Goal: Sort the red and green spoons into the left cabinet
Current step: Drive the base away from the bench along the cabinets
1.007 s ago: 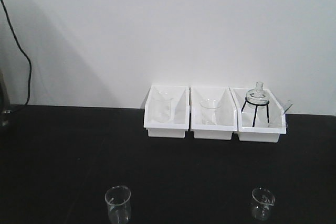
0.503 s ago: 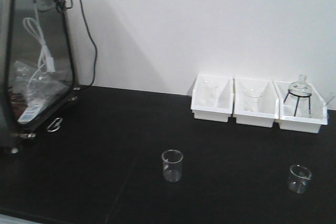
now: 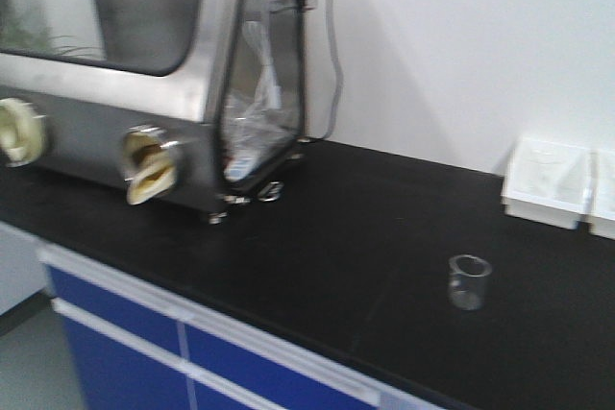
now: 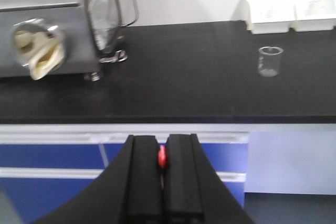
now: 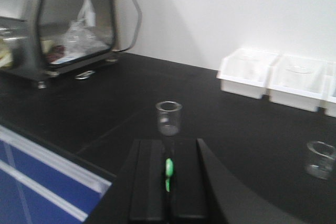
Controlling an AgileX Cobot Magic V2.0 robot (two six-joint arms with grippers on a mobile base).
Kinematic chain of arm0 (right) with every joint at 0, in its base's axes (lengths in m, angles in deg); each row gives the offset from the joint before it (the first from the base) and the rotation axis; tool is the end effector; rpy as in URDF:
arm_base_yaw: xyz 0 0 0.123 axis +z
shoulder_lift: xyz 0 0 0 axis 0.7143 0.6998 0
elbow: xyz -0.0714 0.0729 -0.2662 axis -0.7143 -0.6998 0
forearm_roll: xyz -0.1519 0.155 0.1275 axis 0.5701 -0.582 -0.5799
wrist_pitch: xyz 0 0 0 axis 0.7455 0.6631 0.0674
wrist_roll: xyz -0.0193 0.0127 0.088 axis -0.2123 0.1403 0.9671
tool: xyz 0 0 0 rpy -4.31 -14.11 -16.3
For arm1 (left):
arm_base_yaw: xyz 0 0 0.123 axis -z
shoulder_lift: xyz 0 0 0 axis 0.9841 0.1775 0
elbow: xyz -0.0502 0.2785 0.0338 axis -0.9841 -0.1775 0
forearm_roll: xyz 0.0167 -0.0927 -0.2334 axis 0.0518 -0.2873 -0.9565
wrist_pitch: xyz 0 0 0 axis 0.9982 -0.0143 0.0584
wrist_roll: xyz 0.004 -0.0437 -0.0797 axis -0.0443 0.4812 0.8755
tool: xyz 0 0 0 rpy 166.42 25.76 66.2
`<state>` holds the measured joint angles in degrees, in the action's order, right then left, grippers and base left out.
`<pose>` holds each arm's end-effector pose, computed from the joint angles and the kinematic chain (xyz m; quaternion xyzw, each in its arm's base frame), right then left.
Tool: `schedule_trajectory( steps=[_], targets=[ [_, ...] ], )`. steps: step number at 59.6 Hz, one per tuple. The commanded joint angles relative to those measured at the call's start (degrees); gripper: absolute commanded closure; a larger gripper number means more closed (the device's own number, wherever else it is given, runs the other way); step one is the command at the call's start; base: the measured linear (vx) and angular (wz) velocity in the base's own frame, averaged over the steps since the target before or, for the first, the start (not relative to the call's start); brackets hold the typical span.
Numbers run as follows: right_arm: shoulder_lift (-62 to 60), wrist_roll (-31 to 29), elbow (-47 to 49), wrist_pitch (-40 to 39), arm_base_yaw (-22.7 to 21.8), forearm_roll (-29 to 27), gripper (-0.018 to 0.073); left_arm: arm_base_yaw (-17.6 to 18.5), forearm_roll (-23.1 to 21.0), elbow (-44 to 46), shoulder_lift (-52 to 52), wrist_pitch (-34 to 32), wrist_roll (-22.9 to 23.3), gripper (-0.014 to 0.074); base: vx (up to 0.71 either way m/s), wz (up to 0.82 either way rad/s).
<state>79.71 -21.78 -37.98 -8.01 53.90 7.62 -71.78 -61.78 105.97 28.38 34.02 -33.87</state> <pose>0.0249 -0.0069 0.3012 -0.0165 0.7354 0.0053 0.6774 0.0965 -0.0400 0.3141 0.1770 0.7422 -0.1291 0.6333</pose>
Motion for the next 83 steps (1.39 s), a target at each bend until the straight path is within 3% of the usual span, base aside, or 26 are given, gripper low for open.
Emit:
schedule_trajectory(
  steps=[1,52,83],
  targets=[
    [0.8,-0.4,1.7,-4.5,-0.2,0.6,0.0564,0.0,-1.8,1.6,0.0,-3.1,0.5,0.0596,-0.17,0.65],
    [0.8,-0.4,1.7,-4.4,-0.2,0.6,0.0564,0.0,-1.8,1.6,0.0,-3.1,0.5,0.0596,-0.13,0.53],
    [0.8,-0.4,1.7,-4.4,-0.2,0.6,0.0564,0.0,-1.8,1.6,0.0,-3.1,0.5,0.0596,0.06,0.38]
  ],
)
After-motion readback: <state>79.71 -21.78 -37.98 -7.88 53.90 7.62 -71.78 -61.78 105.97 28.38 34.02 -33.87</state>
